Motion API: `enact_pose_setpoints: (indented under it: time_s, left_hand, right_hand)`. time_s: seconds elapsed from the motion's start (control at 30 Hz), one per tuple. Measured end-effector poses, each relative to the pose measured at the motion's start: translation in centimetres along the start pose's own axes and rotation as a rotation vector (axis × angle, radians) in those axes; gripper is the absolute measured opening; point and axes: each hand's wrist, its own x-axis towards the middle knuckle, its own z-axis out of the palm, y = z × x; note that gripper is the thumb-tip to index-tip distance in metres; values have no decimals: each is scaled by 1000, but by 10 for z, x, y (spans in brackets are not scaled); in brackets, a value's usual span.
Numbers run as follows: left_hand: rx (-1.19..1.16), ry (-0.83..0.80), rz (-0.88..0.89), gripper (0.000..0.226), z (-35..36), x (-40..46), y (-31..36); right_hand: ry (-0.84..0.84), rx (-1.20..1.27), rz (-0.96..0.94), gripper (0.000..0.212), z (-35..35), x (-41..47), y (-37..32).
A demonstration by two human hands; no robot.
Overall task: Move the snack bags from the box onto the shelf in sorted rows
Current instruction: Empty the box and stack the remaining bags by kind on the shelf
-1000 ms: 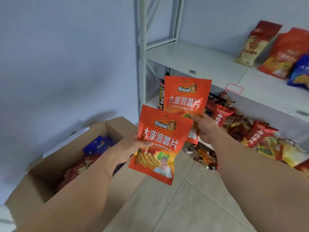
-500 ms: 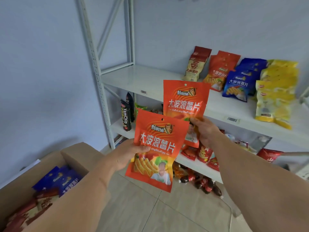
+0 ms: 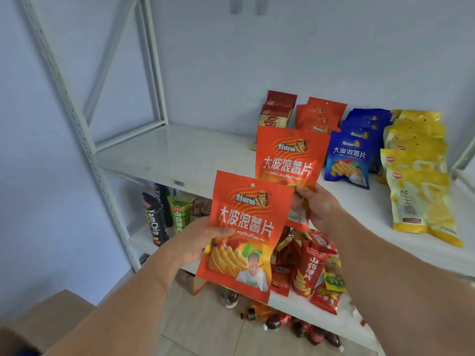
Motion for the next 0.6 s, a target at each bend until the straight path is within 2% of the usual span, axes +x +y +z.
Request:
enact_pose_setpoints:
  time_s: [0.37, 0.47, 0.6]
  left_hand:
    - [17, -126, -6, 46, 0, 184, 68]
    - [28, -122, -1, 48, 4, 231, 81]
    - [6, -101, 9, 47, 10, 288, 99]
  right_hand:
    - [160, -15, -15, 21, -49, 156, -33]
    - [226, -51, -10, 23, -65, 204, -35]
    - [232, -92, 17, 19, -90, 260, -42]
